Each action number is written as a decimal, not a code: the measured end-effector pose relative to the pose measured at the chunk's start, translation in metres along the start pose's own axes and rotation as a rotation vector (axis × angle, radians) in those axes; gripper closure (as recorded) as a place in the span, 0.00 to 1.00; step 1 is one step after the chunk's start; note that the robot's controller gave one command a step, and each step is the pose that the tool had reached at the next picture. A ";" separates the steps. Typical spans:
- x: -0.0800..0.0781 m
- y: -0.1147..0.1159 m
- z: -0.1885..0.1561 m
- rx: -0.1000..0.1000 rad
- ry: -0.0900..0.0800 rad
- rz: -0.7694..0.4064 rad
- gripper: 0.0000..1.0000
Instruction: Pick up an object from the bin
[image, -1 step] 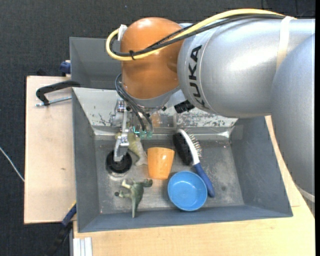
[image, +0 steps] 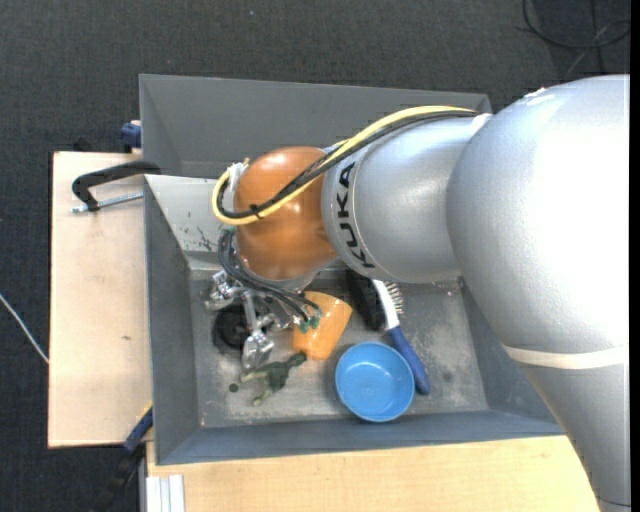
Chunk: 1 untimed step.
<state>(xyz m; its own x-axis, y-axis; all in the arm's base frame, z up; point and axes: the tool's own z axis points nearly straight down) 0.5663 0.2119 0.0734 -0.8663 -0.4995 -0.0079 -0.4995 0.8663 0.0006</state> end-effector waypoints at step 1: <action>-0.017 -0.024 -0.029 0.002 -0.002 -0.081 0.00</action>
Offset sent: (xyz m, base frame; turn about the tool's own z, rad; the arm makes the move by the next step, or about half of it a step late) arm 0.0236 -0.0133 0.0266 -0.0823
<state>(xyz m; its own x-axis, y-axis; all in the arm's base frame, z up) 0.5924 0.1996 0.1029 -0.8231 -0.5678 -0.0102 -0.5678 0.8231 -0.0018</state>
